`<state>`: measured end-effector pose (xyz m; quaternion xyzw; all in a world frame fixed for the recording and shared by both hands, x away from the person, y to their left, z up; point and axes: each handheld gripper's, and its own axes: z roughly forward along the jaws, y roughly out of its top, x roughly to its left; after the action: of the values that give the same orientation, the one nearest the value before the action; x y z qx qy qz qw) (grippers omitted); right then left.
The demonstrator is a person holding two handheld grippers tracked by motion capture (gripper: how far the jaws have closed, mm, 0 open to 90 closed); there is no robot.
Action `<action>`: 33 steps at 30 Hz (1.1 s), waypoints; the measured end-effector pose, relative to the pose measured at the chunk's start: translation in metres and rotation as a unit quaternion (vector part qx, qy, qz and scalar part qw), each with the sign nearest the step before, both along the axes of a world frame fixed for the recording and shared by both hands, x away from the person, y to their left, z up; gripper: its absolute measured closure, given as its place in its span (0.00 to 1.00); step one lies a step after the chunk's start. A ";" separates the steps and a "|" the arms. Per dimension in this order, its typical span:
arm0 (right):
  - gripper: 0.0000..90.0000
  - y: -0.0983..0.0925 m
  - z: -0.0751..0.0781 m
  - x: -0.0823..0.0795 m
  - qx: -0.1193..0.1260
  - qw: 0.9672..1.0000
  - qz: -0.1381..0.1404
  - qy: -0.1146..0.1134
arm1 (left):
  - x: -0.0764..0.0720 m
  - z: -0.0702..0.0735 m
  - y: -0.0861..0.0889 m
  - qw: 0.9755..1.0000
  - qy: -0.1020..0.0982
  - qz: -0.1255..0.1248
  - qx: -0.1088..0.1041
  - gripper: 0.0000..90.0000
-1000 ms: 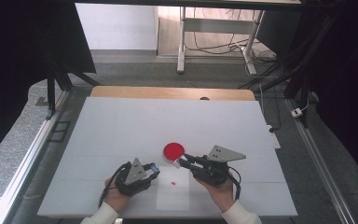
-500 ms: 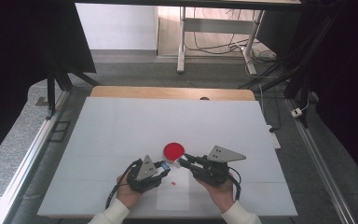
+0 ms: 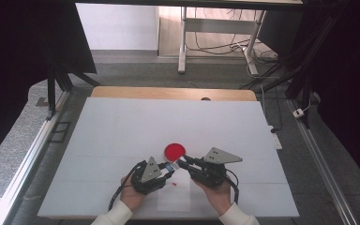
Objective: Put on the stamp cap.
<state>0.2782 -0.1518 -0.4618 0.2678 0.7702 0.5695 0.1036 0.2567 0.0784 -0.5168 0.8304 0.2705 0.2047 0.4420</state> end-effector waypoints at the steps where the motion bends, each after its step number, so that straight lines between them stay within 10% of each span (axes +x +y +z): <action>1: 0.83 0.001 0.000 0.000 0.000 1.000 -0.001 0.001 | 0.000 0.000 0.000 1.000 0.000 0.000 0.000 0.71; 33: 0.83 0.014 -0.009 -0.003 -0.003 1.000 -0.026 0.013 | -0.001 -0.001 -0.006 1.000 -0.006 -0.002 0.007 0.71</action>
<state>0.2748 -0.1381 -0.4709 0.2951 0.7659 0.5608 0.1088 0.2553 0.0724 -0.5177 0.8326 0.2648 0.2109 0.4384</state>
